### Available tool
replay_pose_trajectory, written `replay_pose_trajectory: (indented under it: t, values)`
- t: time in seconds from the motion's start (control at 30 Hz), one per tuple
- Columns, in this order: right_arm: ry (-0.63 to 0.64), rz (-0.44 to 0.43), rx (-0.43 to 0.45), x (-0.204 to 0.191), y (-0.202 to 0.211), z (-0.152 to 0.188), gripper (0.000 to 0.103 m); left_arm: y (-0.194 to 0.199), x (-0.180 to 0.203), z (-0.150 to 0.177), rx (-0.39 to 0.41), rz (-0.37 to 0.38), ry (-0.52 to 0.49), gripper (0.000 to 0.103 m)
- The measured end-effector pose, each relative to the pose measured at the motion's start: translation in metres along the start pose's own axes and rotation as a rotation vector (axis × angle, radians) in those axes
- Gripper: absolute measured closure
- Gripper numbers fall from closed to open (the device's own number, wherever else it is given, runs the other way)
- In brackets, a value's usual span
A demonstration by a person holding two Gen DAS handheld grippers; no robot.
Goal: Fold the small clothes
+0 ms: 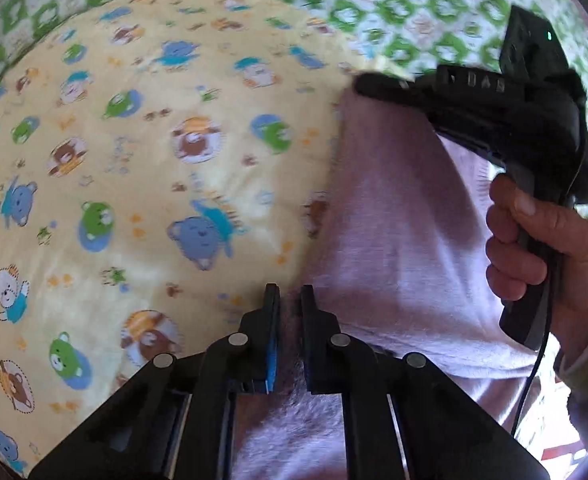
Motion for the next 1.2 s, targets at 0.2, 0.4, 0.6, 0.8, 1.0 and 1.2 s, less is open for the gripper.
replay_pose_trajectory:
  t: [0.2,0.4,0.6,0.8,1.0,1.2]
  values:
    - [-0.047,0.006,-0.019,0.017,-0.020,0.015,0.095,0.004,-0.006,0.001,-0.010,-0.011,-0.014,0.098]
    - [-0.056,0.082,0.073,0.010,0.035,0.006,0.046,0.025,-0.008,0.000,-0.004,-0.005,0.009,0.095]
    - [-0.161,0.098,0.168,0.003,0.119,0.056,0.046,0.050,-0.016,0.024,-0.034,0.013,0.020,0.073]
    - [-0.279,0.179,0.125,0.000,0.189,0.171,0.046,0.075,-0.028,0.071,-0.083,0.026,-0.002,0.060]
    - [-0.436,0.322,0.101,0.008,0.260,0.284,0.046,0.086,-0.035,0.115,-0.148,0.011,-0.061,0.052]
    - [-0.575,0.438,0.149,0.008,0.321,0.359,0.046,0.099,-0.047,0.151,-0.186,0.018,-0.081,0.041]
Point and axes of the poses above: each gripper's, at about its wrist camera, not at the fingertips, and y roughly against the way its jaws point, x to its right, z to its underside, the point moved 10 cm from there along -y, roughly the way its jaws point, and after that the axes turned 9 degrees about y, right-handed, at the moved point
